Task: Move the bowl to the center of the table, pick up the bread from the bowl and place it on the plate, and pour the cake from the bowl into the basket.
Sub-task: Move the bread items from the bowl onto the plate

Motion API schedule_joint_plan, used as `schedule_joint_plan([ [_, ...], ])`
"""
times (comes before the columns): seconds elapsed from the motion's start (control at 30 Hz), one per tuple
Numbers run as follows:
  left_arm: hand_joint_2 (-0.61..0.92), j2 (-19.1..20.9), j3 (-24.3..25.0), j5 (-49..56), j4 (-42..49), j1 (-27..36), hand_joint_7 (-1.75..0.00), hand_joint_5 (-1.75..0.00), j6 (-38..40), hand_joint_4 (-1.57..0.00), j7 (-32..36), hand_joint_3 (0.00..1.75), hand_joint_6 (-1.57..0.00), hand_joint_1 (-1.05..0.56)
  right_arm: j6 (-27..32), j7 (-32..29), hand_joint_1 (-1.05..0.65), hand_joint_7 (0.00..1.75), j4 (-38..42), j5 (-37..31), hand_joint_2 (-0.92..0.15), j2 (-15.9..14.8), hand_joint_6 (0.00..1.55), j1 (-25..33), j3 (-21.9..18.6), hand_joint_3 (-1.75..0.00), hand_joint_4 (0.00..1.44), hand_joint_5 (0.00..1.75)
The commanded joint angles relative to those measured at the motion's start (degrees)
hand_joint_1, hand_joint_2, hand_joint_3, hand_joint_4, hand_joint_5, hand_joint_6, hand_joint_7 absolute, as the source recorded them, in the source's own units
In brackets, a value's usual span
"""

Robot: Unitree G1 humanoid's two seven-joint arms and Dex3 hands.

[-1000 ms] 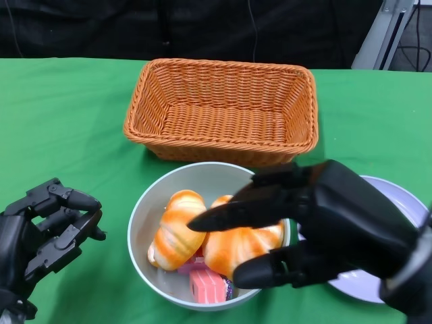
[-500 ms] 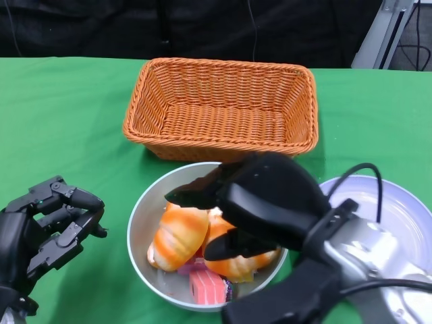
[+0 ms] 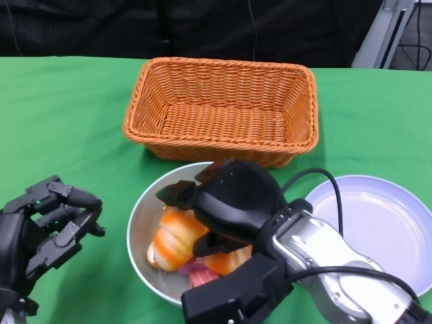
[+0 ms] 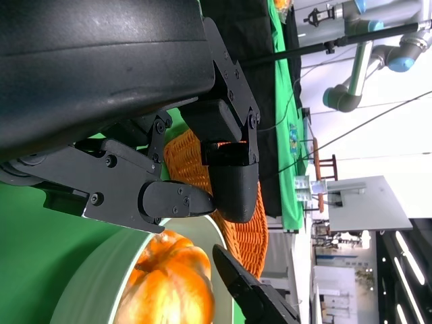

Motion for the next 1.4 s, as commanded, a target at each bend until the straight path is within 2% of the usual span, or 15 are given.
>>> schedule_joint_plan([
  [0.03, 0.92, -0.4, 1.4, -0.4, 0.7, -0.4, -1.06, -1.54, -2.2, -0.77, 1.9, 0.34, -0.85, -0.10, 1.4, 2.4, -0.83, 0.00, 4.2, -0.4, -0.92, 1.2, 0.38, -2.2, 1.8, -0.04, 0.47, 0.00],
  [0.2, 0.92, -0.9, 1.6, -0.7, 0.2, -0.2, -1.05, -1.54, -2.2, -0.77, 2.8, 0.37, -0.85, -0.08, 3.1, 3.8, -0.83, 0.00, 7.1, -0.4, -0.91, 1.9, 0.35, -3.5, 3.6, -0.02, 0.39, 0.00],
  [0.33, 0.92, -1.2, 1.4, 0.3, -1.1, 0.5, -1.02, -1.52, -2.8, -0.79, 3.8, 0.35, -0.87, -0.09, 4.5, 5.1, -0.83, 0.01, 12.8, -1.3, -0.92, 3.4, 0.35, -5.3, 6.4, -0.02, 0.37, 0.01],
  [0.47, 0.92, -1.1, 1.3, -0.1, -0.9, 0.5, -1.00, -1.51, -2.9, -0.79, 3.5, 0.36, -0.87, -0.08, 4.2, 3.3, -0.83, 0.02, 16.7, -1.2, -0.92, 4.0, 0.37, -6.0, 8.4, -0.03, 0.37, 0.01],
  [0.6, 0.91, -1.2, 1.3, -0.4, -1.1, 0.6, -0.98, -1.50, -2.5, -0.80, 3.4, 0.35, -0.88, -0.09, 3.4, -2.5, -0.80, 0.03, 20.8, -1.2, -0.92, 4.6, 0.44, -6.3, 9.8, -0.03, 0.42, 0.03],
  [0.63, 0.90, -1.2, 1.2, -0.5, -1.2, 0.7, -0.98, -1.50, -2.3, -0.79, 3.4, 0.35, -0.88, -0.10, 3.1, -4.4, -0.62, 0.05, 21.9, -1.1, -0.92, 4.8, 0.50, -6.4, 10.1, -0.08, 0.57, 0.12],
  [0.67, 0.90, -1.2, 1.2, -0.4, -1.2, 0.7, -0.98, -1.50, -2.4, -0.79, 3.4, 0.35, -0.88, -0.10, 2.6, -6.7, -0.56, 0.05, 23.2, -1.1, -0.92, 4.8, 0.52, -6.6, 10.4, -0.10, 0.62, 0.15],
  [0.7, 0.90, -1.1, 1.1, -0.2, -1.1, 0.7, -0.97, -1.50, -2.5, -0.79, 3.4, 0.35, -0.89, -0.10, 2.0, -8.5, -0.48, 0.03, 24.3, -1.1, -0.92, 4.9, 0.55, -6.9, 10.7, -0.12, 0.67, 0.29],
  [0.73, 0.91, -1.0, 1.1, -0.2, -0.8, 0.6, -0.97, -1.50, -2.7, -0.80, 3.2, 0.35, -0.89, -0.09, 1.3, -9.9, -0.41, 0.02, 25.4, -0.8, -0.92, 4.9, 0.59, -7.3, 10.8, -0.11, 0.60, 0.59],
  [0.77, 0.91, -1.0, 1.1, -0.2, -0.6, 0.6, -0.97, -1.50, -2.8, -0.80, 3.0, 0.35, -0.89, -0.09, 0.5, -10.8, -0.38, 0.01, 26.4, -0.3, -0.92, 4.9, 0.62, -7.8, 10.6, -0.11, 0.58, 0.69],
  [0.93, 0.90, -1.0, 1.0, -0.3, -0.1, 0.4, -0.96, -1.49, -3.1, -0.80, 2.7, 0.35, -0.90, -0.10, -2.2, -14.7, -0.29, 0.05, 30.3, 2.3, -0.92, 5.4, 0.85, -9.2, 9.4, -0.05, 0.68, 1.12],
  [1.1, 0.89, -1.0, 0.7, 0.3, 0.1, 0.3, -0.99, -1.48, -3.7, -0.80, 3.0, 0.37, -0.90, -0.09, -4.7, -15.9, -0.31, 0.07, 32.8, 5.4, -0.91, 5.3, 1.02, -11.1, 8.4, -0.02, 0.78, 1.26],
  [1.3, 0.88, -1.1, 0.6, 0.2, 0.8, 0.0, -1.00, -1.49, -3.9, -0.79, 2.9, 0.40, -0.88, -0.09, -6.0, -15.2, -0.31, 0.02, 31.3, 8.7, -0.92, 4.6, 1.00, -11.9, 6.4, -0.04, 0.78, 1.40],
  [1.4, 0.87, -1.1, 0.5, 0.1, 1.0, -0.1, -0.99, -1.49, -3.8, -0.79, 2.9, 0.39, -0.88, -0.10, -6.0, -13.8, -0.31, 0.01, 28.0, 10.9, -0.92, 3.9, 0.99, -11.5, 4.5, -0.08, 0.70, 1.40],
])
